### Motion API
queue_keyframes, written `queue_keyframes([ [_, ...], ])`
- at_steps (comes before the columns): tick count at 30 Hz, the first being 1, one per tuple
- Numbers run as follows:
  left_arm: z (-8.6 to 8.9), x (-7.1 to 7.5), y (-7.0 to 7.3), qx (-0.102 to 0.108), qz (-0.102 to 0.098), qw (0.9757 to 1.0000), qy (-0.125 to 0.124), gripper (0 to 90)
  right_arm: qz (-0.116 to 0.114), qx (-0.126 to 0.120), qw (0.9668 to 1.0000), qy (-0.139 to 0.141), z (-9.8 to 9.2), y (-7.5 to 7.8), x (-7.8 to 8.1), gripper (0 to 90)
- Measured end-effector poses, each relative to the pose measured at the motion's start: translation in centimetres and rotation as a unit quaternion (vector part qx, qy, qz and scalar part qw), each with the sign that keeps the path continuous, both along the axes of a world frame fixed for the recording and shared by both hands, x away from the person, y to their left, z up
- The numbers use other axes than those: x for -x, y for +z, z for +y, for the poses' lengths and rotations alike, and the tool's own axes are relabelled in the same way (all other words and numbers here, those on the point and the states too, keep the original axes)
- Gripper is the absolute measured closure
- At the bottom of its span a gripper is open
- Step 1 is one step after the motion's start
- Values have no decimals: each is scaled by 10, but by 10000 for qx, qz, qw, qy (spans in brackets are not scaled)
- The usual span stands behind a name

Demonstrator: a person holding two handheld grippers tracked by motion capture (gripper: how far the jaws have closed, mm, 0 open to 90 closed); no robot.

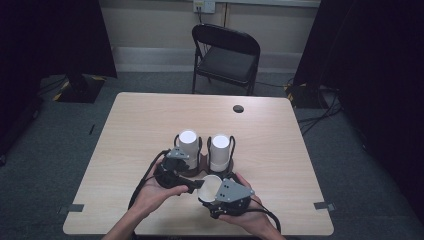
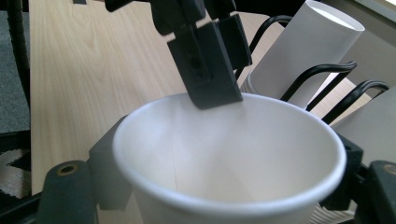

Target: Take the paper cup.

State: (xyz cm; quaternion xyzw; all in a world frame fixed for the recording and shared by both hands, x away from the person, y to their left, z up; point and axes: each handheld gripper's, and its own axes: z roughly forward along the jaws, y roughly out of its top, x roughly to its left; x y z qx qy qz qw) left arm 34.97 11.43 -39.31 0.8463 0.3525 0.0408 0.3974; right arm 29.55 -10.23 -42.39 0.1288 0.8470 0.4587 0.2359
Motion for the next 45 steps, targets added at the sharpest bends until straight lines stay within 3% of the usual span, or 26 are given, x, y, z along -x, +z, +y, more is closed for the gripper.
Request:
queue_keyframes([
  [5,8,5,5,309,-295,9991,58,225,62,-8,10000,-56,-2,-2,-2,231],
  [9,15,8,7,382,-455,9982,58,224,152,-97,9998,-125,-6,-4,-4,231],
  [10,17,9,6,360,-467,9982,96,224,167,-109,9997,-140,-7,-4,-4,231],
  [12,22,9,3,489,-296,9982,157,224,183,-116,9996,-161,-8,-4,-4,232],
  [13,24,10,1,457,-268,9985,151,223,201,-136,9996,-172,-9,-4,-5,232],
  [16,29,14,-6,-2,-565,9979,331,232,218,-150,9995,-199,-10,-4,-5,232],
  [20,40,19,-13,238,-530,9979,277,228,284,-210,9990,-263,-13,-5,-6,232],
  [23,47,21,-15,241,-525,9974,419,228,355,-280,9985,-324,-16,-5,-7,232],
  [27,54,27,-19,284,-635,9964,487,233,446,-396,9974,-403,-22,-4,-10,233],
  [29,57,31,-22,211,-791,9953,507,232,502,-498,9967,-400,-25,-4,-12,233],
  [38,69,40,-38,282,-952,9926,704,214,569,-646,9937,-722,-42,-1,-18,234],
  [40,71,42,-39,293,-1026,9913,767,212,547,-695,9931,-775,-47,1,-18,234],
  [43,73,46,-41,282,-1224,9870,1004,212,522,-746,9920,-870,-53,4,-19,235],
  [45,73,48,-42,271,-1264,9865,1008,212,525,-819,9907,-955,-58,5,-21,234],
])
